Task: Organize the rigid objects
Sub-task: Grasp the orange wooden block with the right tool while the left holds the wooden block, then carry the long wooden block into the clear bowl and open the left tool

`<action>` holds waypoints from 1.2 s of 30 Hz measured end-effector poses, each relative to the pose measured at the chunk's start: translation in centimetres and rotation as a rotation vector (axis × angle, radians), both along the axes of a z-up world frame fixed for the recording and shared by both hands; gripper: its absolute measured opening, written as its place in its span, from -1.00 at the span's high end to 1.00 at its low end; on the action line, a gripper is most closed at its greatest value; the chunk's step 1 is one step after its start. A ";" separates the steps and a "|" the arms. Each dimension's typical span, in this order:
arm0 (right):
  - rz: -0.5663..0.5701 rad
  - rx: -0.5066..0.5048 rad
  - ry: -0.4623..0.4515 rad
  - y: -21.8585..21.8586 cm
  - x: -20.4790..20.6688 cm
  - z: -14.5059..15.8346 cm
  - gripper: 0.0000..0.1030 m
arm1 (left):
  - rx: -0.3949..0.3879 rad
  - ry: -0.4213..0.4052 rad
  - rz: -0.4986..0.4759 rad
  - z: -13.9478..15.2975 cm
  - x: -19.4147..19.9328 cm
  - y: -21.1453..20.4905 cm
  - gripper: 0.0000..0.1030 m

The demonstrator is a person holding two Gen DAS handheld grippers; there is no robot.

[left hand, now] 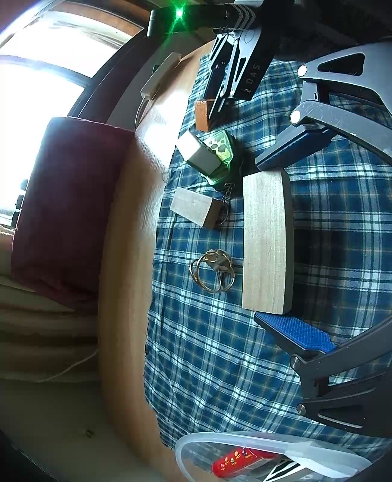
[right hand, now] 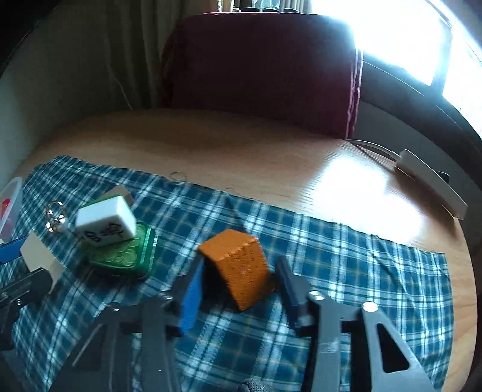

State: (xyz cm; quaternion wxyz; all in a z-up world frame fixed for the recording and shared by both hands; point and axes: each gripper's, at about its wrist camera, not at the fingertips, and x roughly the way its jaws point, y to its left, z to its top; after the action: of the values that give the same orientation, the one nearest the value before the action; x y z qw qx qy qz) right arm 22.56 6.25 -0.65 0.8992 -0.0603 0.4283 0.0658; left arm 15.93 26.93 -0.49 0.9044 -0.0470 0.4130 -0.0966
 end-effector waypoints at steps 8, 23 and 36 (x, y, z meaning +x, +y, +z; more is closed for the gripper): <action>-0.053 0.082 0.032 -0.6 -1.3 0.4 0.33 | -0.012 -0.001 0.008 0.3 -0.1 0.0 -0.79; -0.083 0.093 0.028 -0.1 -3.1 0.6 0.03 | -0.020 -0.007 0.009 0.8 -0.4 -0.2 -0.79; -0.108 0.070 -0.011 1.7 -3.3 1.0 0.40 | -0.029 -0.021 0.015 1.4 -0.7 -0.1 -0.79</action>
State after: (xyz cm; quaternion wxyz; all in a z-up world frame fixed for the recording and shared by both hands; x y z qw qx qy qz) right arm 19.28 7.97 0.34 0.9053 -0.0061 0.4235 0.0316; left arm 15.24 26.85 0.96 0.9086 -0.0622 0.4016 -0.0965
